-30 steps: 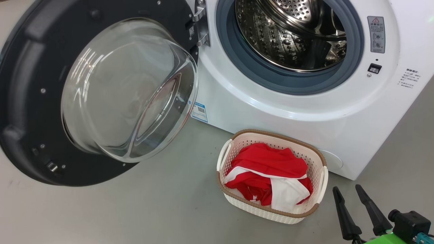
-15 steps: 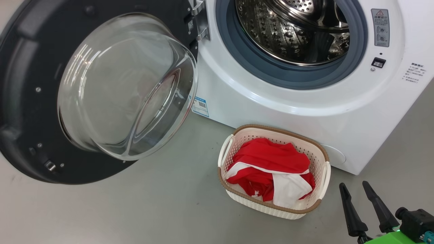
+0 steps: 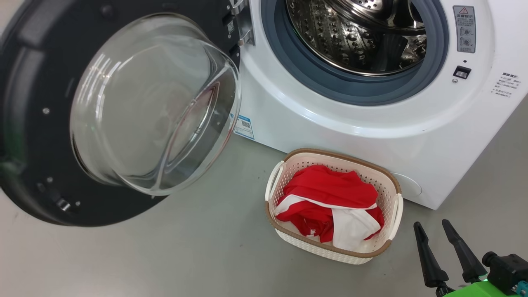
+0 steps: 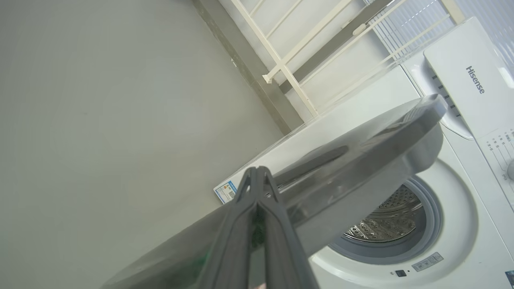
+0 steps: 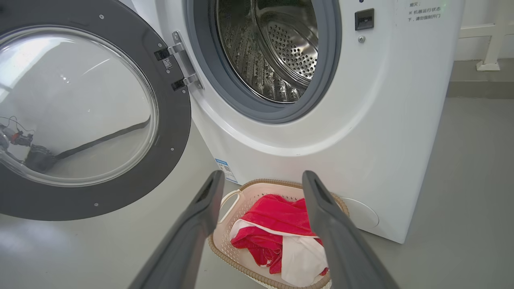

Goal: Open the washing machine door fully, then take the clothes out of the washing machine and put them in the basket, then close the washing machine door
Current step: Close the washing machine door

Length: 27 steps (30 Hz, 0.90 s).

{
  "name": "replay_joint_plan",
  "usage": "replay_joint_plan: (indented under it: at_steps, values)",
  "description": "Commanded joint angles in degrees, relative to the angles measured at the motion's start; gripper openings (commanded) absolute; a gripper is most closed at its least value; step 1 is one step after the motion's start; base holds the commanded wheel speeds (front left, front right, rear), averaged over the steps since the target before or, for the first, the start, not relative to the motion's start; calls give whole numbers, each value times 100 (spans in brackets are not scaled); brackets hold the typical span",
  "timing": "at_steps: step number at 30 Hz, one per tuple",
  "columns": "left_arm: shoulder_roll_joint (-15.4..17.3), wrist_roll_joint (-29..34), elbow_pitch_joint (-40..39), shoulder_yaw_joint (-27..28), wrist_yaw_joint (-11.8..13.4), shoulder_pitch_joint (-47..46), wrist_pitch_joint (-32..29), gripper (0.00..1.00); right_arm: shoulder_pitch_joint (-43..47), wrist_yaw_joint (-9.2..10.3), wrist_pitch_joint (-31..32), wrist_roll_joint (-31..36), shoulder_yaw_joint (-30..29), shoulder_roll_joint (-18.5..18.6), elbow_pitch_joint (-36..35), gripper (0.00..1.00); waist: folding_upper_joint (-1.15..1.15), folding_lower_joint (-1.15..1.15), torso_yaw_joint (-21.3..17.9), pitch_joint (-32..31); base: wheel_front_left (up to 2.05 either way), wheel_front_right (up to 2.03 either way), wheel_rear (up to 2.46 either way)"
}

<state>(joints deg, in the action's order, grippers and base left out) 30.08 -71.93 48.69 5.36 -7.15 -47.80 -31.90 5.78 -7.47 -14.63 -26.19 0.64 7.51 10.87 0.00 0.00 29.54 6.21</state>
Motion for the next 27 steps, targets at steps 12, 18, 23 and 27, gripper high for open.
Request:
replay_joint_plan:
  at_steps: [12, 18, 23, 27]
  values:
    - [372, -640, -1381, -350, -34, 614, -938, 0, 4, -2, -37, 107, 98, 43, -112, 100, 0, 0, -41, -167, 0, 0, 0]
    - [420, -945, -1971, -435, -34, 886, -1147, 0, 45, -2, -37, 105, 102, 8, -107, 100, 0, 0, -77, -246, 0, 0, 0]
    - [401, -1130, -2453, -574, -34, 1036, -1268, 0, 75, -2, -37, 109, 108, -22, -107, 100, 0, 0, -127, -310, 0, 0, 0]
    - [329, -1327, -2921, -718, -34, 1152, -1410, 0, 85, -2, -37, 109, 116, -44, -109, 100, 0, 0, -201, -341, 0, 0, 0]
